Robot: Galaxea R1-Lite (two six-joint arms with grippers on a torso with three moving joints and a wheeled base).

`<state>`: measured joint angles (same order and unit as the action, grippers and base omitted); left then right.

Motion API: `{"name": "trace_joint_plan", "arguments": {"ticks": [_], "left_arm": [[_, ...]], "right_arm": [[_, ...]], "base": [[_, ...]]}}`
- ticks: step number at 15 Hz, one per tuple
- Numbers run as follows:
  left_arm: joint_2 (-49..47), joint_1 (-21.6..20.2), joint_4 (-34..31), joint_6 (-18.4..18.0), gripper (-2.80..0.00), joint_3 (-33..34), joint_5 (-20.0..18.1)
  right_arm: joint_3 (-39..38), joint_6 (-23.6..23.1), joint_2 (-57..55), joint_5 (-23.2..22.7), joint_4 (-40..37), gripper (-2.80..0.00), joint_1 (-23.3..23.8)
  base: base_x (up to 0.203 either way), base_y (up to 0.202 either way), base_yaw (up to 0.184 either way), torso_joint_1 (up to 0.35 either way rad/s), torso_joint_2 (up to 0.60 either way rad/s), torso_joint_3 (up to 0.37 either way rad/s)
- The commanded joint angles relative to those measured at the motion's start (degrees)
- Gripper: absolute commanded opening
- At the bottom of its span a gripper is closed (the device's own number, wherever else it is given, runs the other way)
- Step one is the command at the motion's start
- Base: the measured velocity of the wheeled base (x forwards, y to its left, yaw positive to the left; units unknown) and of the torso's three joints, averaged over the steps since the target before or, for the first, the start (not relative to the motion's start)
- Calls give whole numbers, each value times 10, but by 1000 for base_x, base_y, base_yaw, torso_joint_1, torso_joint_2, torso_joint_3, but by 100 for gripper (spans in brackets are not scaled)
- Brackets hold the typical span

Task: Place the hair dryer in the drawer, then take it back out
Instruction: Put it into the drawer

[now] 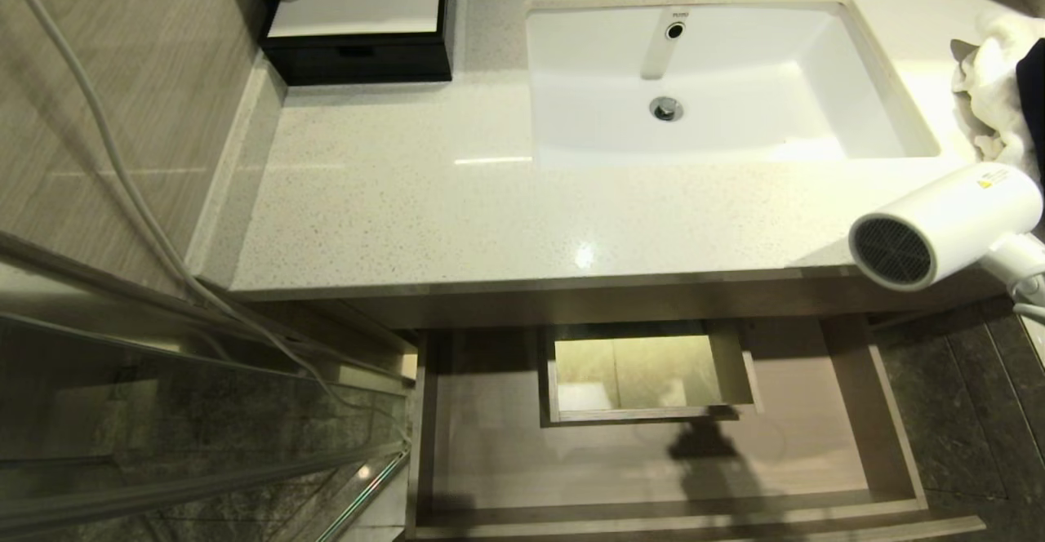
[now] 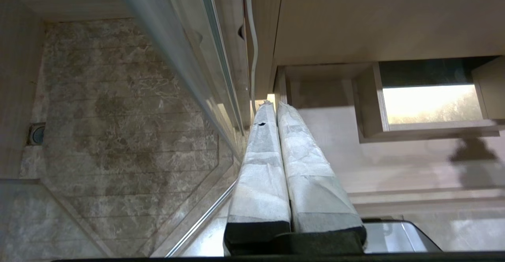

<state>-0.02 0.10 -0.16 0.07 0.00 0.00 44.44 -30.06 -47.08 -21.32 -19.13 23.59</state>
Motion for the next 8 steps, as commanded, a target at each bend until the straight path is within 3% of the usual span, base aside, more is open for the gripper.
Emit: {"name": "trace_joint_plan", "arguments": {"ticks": [1,8], "left_arm": [[0,0,0,0,-280,1,0],[0,0,0,0,-280,1,0]], "right_arm": [[-17,-12,41,6,1,-280,-1],[-15,-17,53,7,5,-280,0]], "base": [[0,0,0,-193,103,-105],[0,0,0,-273,94,-180]]}}
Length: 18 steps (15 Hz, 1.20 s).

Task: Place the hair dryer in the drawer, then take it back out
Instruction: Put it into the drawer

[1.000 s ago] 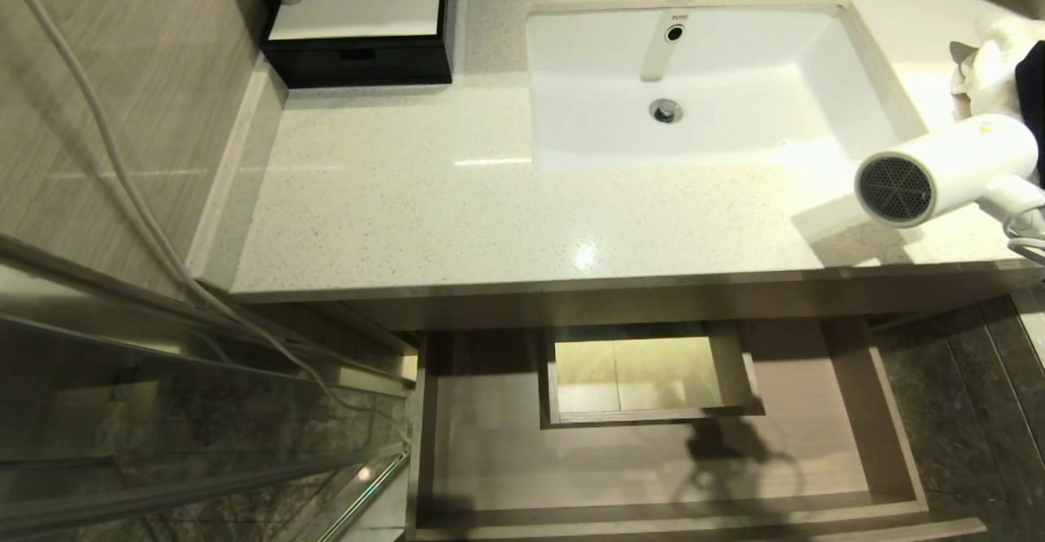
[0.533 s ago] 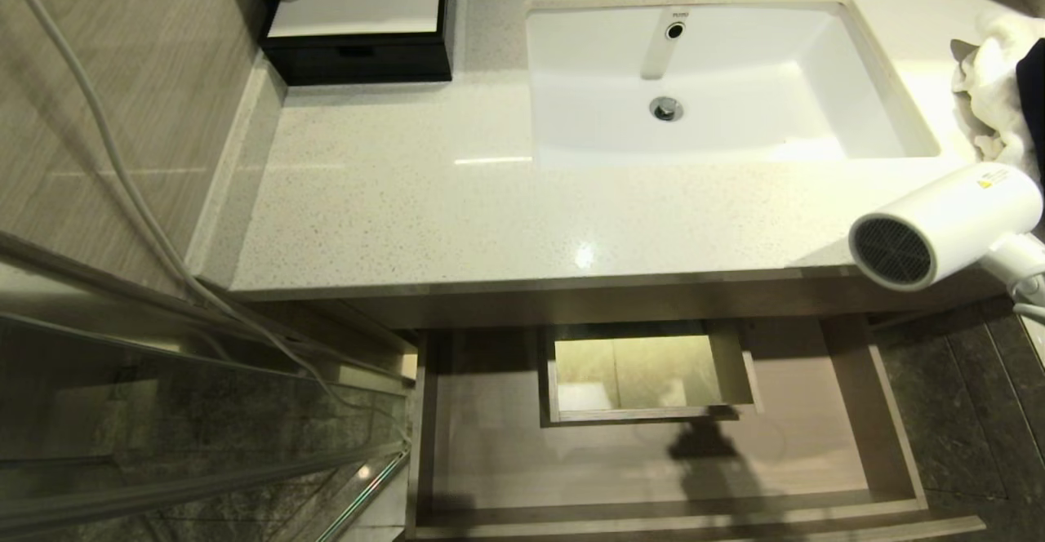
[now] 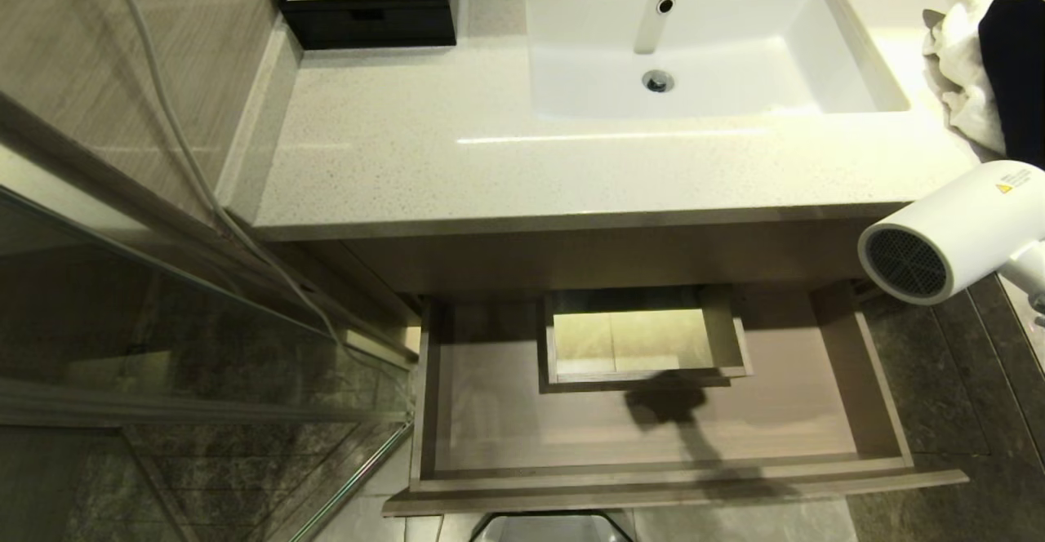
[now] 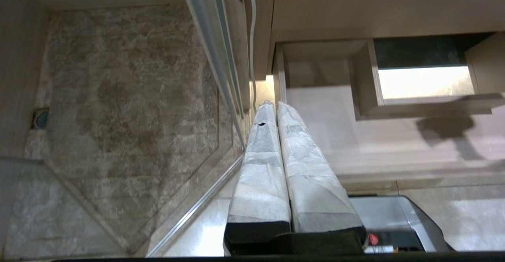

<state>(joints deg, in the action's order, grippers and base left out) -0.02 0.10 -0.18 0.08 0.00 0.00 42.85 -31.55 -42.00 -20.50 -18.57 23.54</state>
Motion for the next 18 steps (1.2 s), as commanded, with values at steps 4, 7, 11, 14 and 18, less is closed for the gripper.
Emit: {"name": "trace_joint_plan", "arguments": {"ticks": [4,7,11,14,18], "left_arm": [[0,0,0,0,-280,1,0],[0,0,0,0,-280,1,0],[0,0,-1,0,-280,1,0],[0,0,0,0,-280,0,0],[0,0,0,0,-280,1,0]], "right_arm": [[-7,-1,8,-1,-1,-280,0],[-9,0,12,-1,0,-280,1],[-11,0,10,0,-1,-280,1],[-11,2,11,3,0,-280,1],[-7,3,4,4,-1,-280,1]], "base": [[0,0,0,-251,19,-235],[0,0,0,-228,-20,-260],[0,0,0,-205,-82,-282],[0,0,0,-169,-134,-302],[0,0,0,-141,-186,-329]]}}
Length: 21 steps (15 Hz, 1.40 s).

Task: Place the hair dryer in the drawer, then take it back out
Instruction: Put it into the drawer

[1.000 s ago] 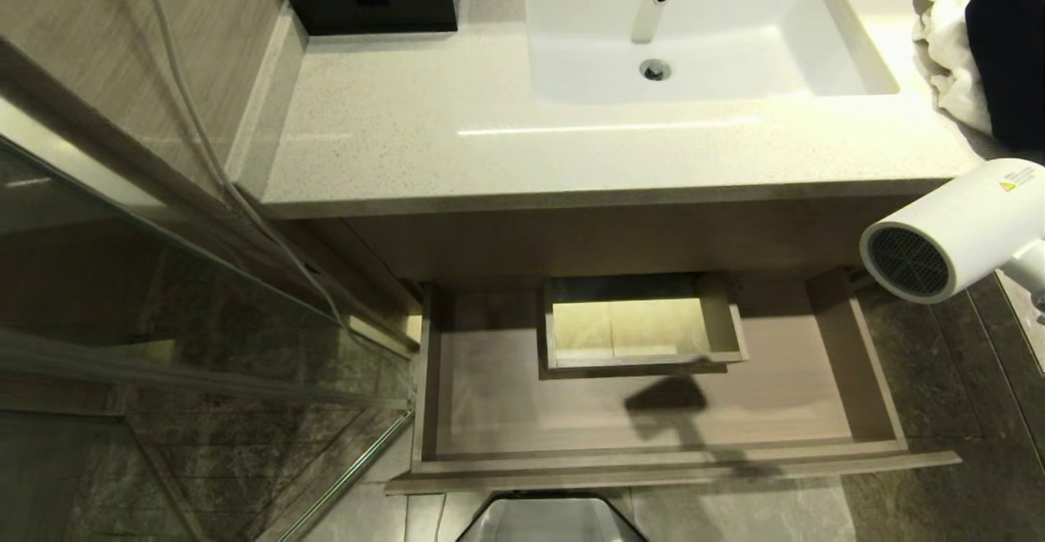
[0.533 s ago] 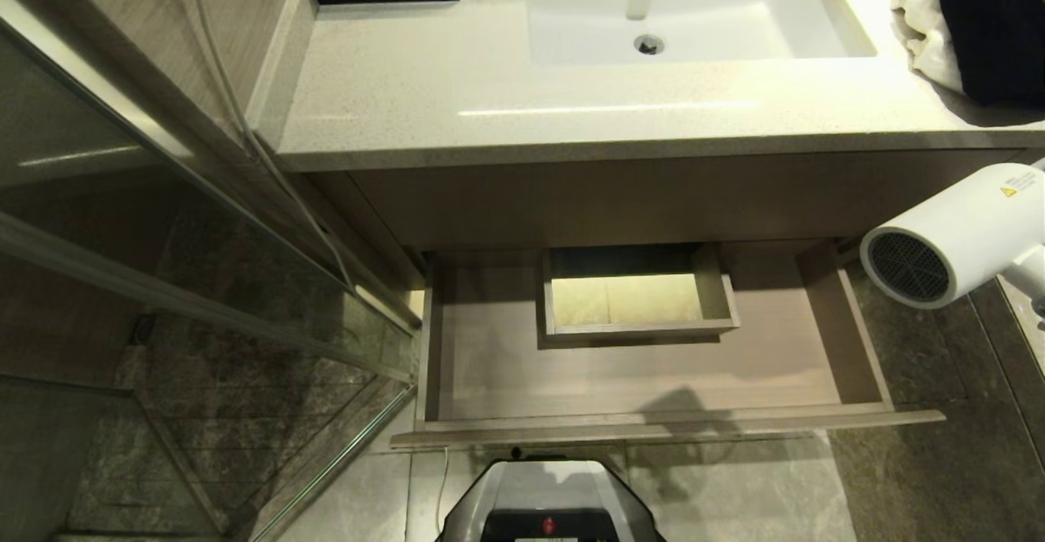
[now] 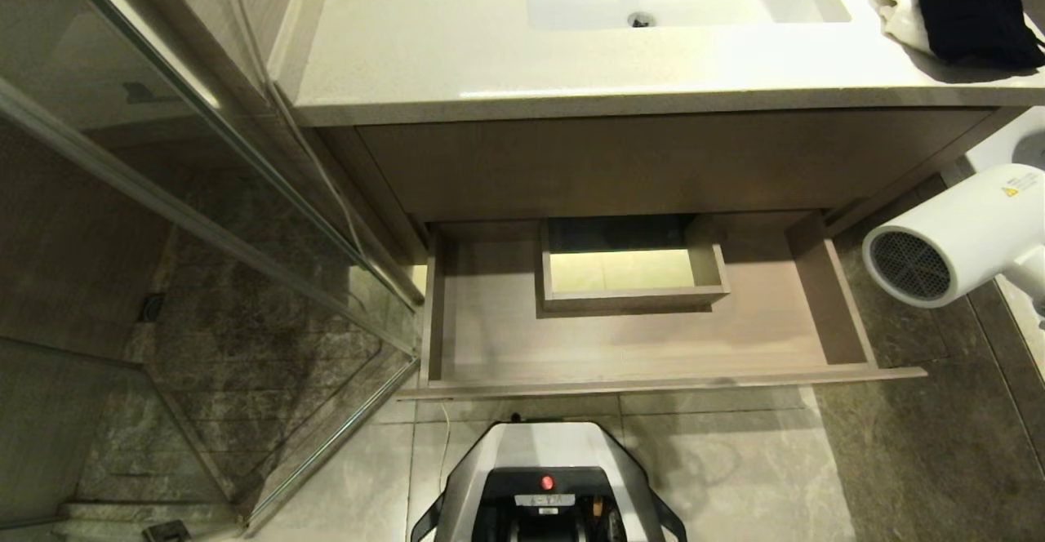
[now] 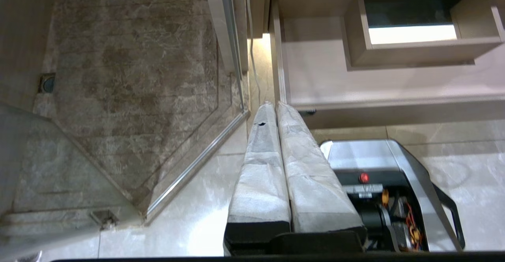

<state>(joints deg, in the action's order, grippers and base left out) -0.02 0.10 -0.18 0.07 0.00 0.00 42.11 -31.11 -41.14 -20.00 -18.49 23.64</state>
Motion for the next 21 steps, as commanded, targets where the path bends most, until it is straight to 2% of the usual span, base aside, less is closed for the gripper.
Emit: {"name": "trace_joint_plan", "arguments": {"ticks": [1,7,11,14,21], "left_arm": [[0,0,0,0,-280,1,0],[0,0,0,0,-280,1,0],[0,0,0,0,-280,1,0],[0,0,0,0,-280,1,0],[0,0,0,0,-280,1,0]], "right_arm": [[-2,0,-1,0,-1,-280,0],[-11,3,2,1,-3,-280,0],[-11,17,0,0,22,-280,-1],[-25,17,-1,1,25,-280,-1],[-34,16,0,0,24,-280,-1]], "base": [[0,0,0,-100,-231,-353],[0,0,0,-70,-302,-378],[0,0,0,-12,-305,-312],[0,0,0,-24,-19,-38],[0,0,0,-194,348,139]]}}
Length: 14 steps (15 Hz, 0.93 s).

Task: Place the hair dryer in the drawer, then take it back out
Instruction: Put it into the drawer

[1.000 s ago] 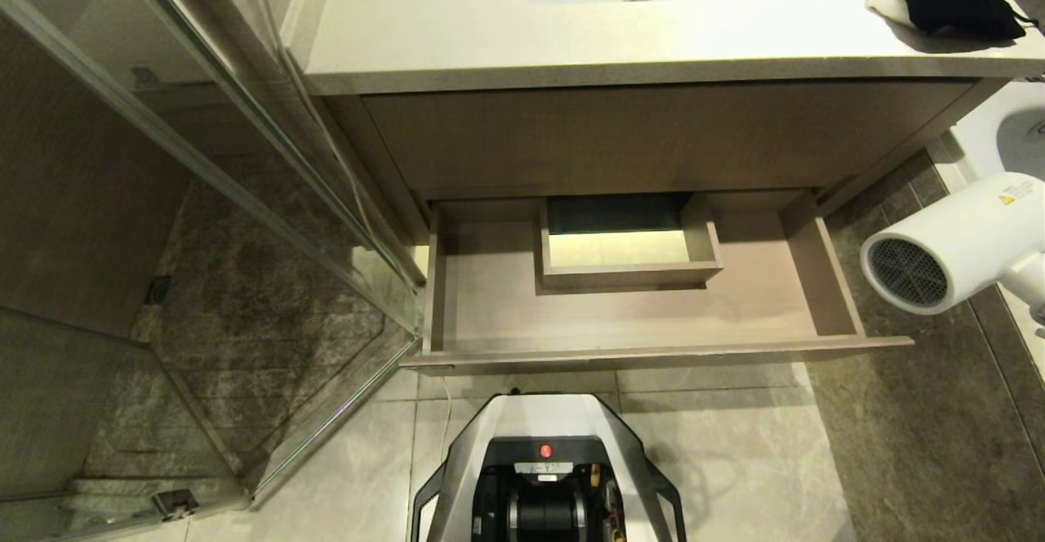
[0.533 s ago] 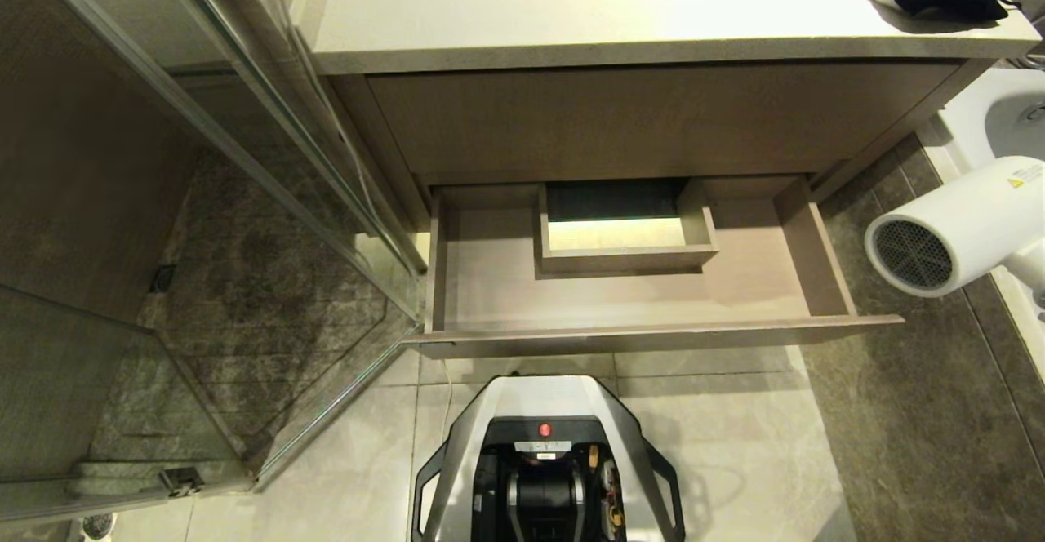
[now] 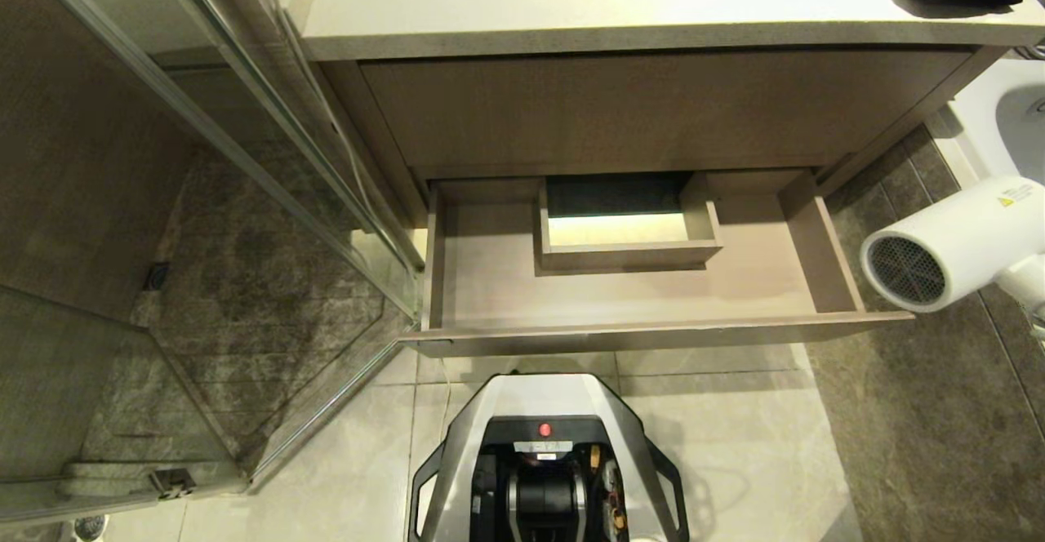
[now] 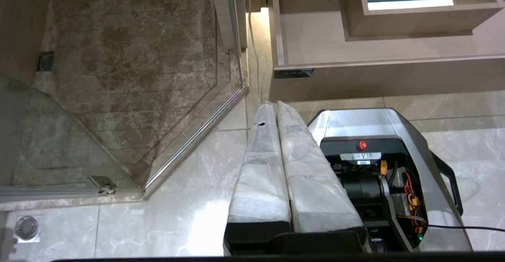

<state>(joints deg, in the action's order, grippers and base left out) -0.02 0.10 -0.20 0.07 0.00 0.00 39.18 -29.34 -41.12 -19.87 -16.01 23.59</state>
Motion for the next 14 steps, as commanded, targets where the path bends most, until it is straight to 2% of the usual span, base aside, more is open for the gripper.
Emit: {"name": "trace_joint_plan", "arguments": {"ticks": [1,14], "left_arm": [[0,0,0,0,-280,0,0],[0,0,0,0,-280,1,0]], "right_arm": [[-12,-2,2,-1,0,-280,0],[-30,-1,-5,-1,15,-280,0]], "base": [[0,0,0,-202,357,159],[0,0,0,-219,356,136]]}}
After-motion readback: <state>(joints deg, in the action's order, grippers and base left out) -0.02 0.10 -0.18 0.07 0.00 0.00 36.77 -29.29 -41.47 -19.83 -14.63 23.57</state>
